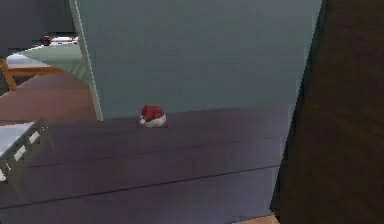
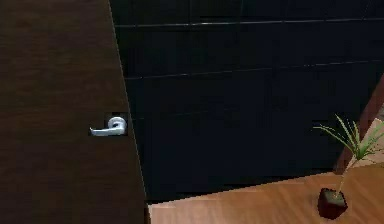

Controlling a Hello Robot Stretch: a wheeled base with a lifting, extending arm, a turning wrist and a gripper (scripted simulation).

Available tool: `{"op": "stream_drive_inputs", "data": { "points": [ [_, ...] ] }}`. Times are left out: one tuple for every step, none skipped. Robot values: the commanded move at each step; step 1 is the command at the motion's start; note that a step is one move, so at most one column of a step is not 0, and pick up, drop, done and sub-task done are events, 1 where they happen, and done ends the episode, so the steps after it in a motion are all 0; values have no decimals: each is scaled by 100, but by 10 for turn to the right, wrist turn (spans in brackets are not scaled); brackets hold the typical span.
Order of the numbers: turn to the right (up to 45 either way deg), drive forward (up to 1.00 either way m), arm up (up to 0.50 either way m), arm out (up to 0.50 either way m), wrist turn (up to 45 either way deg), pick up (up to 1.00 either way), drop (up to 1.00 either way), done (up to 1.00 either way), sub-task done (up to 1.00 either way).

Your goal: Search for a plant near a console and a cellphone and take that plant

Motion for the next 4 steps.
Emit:
{"op": "stream_drive_inputs", "data": {
  "points": [
    [0,100,0,0,0,0,0,0,0],
    [90,0,0,0,0,0,0,0,0],
    [0,25,0,0,0,0,0,0,0],
    [240,0,0,0,0,0,0,0,0]
  ]
}}
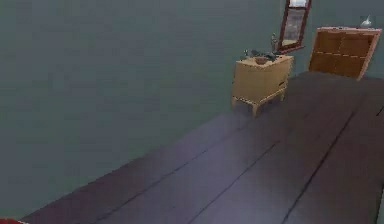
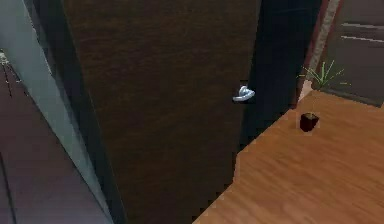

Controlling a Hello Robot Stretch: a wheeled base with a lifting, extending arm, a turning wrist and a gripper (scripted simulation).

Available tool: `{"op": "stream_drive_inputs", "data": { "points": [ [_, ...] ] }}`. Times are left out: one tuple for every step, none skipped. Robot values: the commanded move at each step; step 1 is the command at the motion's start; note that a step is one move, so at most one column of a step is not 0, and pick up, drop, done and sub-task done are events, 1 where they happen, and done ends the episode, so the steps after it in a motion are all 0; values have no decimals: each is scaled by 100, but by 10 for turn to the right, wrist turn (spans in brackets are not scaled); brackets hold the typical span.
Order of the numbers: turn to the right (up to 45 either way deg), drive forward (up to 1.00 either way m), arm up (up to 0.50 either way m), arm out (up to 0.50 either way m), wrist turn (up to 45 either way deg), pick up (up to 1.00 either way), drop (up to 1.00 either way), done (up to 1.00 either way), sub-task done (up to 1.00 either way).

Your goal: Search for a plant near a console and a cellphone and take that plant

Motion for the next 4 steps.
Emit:
{"op": "stream_drive_inputs", "data": {
  "points": [
    [0,45,0,0,0,0,0,0,0],
    [390,0,0,0,0,0,0,0,0],
    [0,100,0,0,0,0,0,0,0],
    [0,95,0,0,0,0,0,0,0]
  ]
}}
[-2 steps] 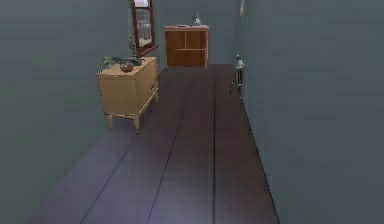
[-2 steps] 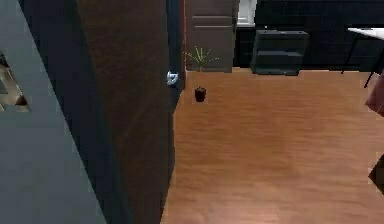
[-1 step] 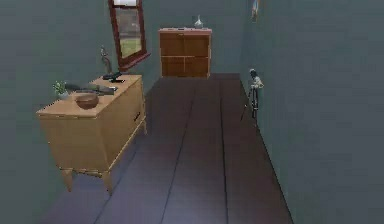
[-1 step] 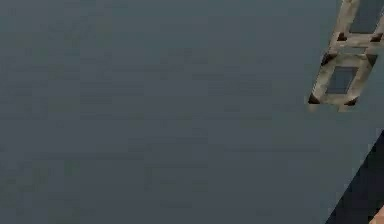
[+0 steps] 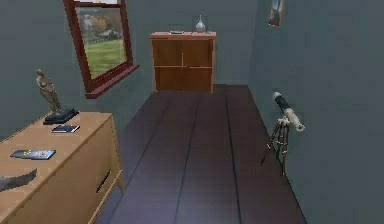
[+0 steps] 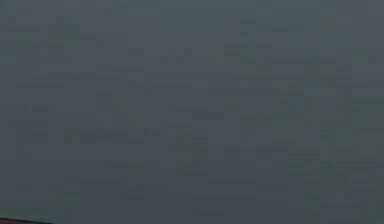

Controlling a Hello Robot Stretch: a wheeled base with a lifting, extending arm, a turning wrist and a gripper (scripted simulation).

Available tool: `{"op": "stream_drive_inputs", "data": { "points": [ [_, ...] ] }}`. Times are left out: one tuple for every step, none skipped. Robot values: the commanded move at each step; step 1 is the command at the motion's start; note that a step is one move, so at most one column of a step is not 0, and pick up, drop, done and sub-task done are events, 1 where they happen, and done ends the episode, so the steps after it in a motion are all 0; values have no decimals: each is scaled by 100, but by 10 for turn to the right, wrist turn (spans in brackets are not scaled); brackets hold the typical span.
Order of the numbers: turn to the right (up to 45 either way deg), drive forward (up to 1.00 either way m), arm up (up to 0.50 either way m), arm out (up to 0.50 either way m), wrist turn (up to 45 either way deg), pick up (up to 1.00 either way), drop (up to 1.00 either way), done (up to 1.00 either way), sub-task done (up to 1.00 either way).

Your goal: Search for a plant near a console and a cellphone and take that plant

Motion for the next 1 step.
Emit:
{"op": "stream_drive_inputs", "data": {
  "points": [
    [60,0,0,0,0,0,0,0,0]
  ]
}}
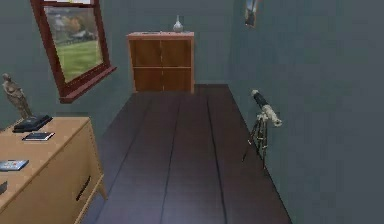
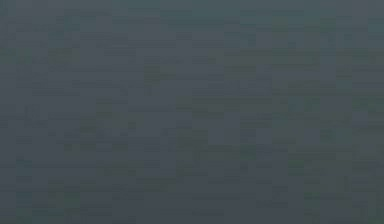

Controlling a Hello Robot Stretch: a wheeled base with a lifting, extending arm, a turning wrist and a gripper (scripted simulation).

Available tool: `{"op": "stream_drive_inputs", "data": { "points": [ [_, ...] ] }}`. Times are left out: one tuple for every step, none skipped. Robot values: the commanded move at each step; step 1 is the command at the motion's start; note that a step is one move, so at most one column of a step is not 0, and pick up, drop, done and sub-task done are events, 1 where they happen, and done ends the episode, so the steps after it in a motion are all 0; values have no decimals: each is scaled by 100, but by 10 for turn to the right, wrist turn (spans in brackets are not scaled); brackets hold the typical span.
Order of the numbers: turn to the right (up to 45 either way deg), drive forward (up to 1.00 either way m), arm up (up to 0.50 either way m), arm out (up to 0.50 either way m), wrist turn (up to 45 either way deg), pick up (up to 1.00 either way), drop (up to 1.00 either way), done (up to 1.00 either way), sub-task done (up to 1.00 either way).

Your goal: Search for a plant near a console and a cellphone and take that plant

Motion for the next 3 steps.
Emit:
{"op": "stream_drive_inputs", "data": {
  "points": [
    [0,60,0,0,0,0,0,0,0],
    [-450,0,0,0,0,0,0,0,0],
    [-420,0,0,0,0,0,0,0,0]
  ]
}}
